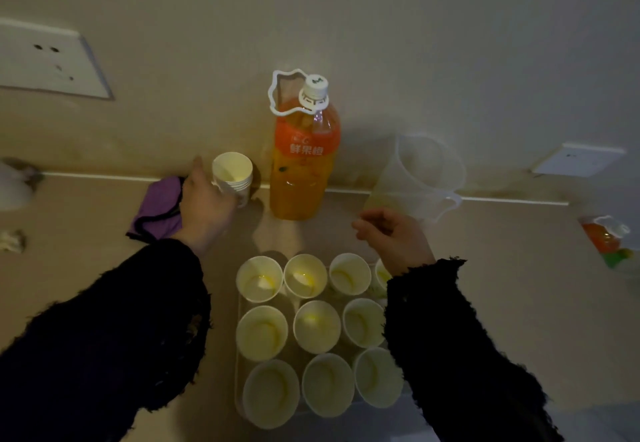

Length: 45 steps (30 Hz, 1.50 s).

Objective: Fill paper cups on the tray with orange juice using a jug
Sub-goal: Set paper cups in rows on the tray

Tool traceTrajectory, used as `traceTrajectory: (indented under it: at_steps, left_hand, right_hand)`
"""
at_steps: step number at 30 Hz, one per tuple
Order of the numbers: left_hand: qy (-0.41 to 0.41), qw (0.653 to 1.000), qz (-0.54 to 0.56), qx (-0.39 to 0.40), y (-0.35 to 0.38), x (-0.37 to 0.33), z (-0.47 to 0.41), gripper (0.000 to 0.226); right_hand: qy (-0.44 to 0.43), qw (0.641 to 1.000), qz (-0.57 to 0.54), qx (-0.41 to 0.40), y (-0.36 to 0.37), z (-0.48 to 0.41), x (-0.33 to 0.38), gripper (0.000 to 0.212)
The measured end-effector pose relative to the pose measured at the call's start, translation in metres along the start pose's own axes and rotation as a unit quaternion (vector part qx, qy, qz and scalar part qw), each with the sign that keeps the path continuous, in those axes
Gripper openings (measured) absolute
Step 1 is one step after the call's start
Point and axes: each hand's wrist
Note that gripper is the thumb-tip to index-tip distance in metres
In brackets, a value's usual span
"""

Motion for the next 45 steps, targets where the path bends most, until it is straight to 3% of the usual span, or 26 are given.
traceTrajectory:
  at_steps: [5,11,15,18,20,26,33,39,45]
  left_hand:
    - [-0.01,0.997,0.074,0.024,-0.023,0.006,0.038,0.075]
    - [-0.109,0.98,0.159,0.041,-0.033,0.026,0.093,0.053]
    - [-0.224,0.93,0.252,0.149,-0.027,0.051,0.124,0.057]
    - [-0.313,0.88,0.273,0.23,-0.014,0.074,0.142,0.07]
    - [-0.341,0.865,0.259,0.261,-0.004,0.081,0.154,0.078]
    - [-0.367,0.857,0.232,0.278,0.018,0.073,0.166,0.077]
    - [-0.383,0.848,0.209,0.299,0.03,0.072,0.164,0.076]
    - [-0.39,0.811,0.307,0.308,0.029,0.065,0.156,0.077]
    - [-0.359,0.831,0.269,0.329,0.038,0.041,0.134,0.086]
  right_hand:
    - [-0.05,0.998,-0.036,-0.008,-0.022,0.005,0.012,0.008]
    - [-0.016,0.998,-0.024,-0.061,-0.072,0.001,-0.016,0.007]
    - [0.122,0.984,-0.065,-0.113,-0.109,-0.01,-0.052,0.035]
    - [0.266,0.951,-0.116,-0.106,-0.13,-0.011,-0.091,0.05]
    - [0.327,0.93,-0.137,-0.096,-0.136,-0.006,-0.117,0.058]
    - [0.413,0.896,-0.161,-0.037,-0.13,0.005,-0.158,0.071]
    - [0.433,0.871,-0.232,-0.022,-0.113,0.007,-0.177,0.084]
    - [0.41,0.874,-0.259,-0.037,-0.117,-0.004,-0.187,0.084]
    - [0.405,0.884,-0.225,-0.066,-0.124,-0.023,-0.19,0.086]
Point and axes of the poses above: each hand's wrist, its own z-axis away from the middle knuckle, its own y-axis out of the palm, x = y × z, and after that the axes turned 14 degrees about -z, right-handed
